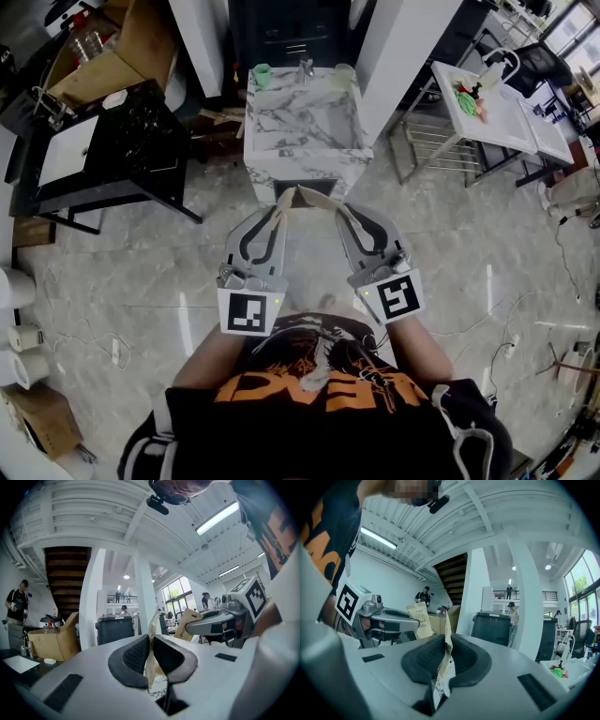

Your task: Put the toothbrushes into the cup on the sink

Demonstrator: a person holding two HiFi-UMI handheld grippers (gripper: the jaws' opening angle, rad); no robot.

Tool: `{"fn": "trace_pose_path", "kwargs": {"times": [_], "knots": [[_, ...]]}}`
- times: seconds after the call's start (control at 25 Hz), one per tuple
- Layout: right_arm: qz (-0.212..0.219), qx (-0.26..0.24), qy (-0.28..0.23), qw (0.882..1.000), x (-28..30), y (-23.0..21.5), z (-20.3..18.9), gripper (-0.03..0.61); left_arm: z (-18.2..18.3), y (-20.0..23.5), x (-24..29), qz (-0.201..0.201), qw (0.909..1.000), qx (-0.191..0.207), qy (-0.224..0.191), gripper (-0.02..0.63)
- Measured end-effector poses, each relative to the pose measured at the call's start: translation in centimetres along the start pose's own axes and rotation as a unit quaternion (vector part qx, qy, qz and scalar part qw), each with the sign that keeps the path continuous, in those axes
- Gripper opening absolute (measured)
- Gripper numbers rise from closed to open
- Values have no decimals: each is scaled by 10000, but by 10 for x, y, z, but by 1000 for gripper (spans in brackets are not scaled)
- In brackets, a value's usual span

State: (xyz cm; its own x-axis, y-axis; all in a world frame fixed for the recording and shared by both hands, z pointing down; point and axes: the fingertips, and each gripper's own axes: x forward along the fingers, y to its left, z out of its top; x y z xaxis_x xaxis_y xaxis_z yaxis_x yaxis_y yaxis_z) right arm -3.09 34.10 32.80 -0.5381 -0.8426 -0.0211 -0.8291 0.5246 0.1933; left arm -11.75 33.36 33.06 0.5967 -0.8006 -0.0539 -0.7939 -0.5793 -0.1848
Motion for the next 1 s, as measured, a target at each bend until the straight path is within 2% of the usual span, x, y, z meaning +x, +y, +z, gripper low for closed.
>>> {"fn": "trace_pose_path", "kwargs": {"times": [0.08,0.2,0.4,0.48,0.64,0.84,1.0], "knots": [[-71,6,-20,10000,5,4,3,48,-2,9,-5,-27,10000,-7,-9,51],[-240,11,-43,9997,9,9,5,46,-6,21,-12,-157,9995,261,16,51],[-352,-22,90,9993,17,7,-4,46,-15,43,-9,-60,10000,-48,-19,51],[-373,-10,95,9993,23,0,-6,46,-17,47,-2,-97,9999,8,23,51],[-434,44,66,9990,43,-31,-19,46,-25,56,31,-144,9998,113,75,51],[-428,153,2,9990,81,-87,-37,46,-29,70,92,32,9995,-302,-14,51],[-235,240,-112,9994,119,-132,-41,46,-30,83,150,159,9995,-265,40,51]]}}
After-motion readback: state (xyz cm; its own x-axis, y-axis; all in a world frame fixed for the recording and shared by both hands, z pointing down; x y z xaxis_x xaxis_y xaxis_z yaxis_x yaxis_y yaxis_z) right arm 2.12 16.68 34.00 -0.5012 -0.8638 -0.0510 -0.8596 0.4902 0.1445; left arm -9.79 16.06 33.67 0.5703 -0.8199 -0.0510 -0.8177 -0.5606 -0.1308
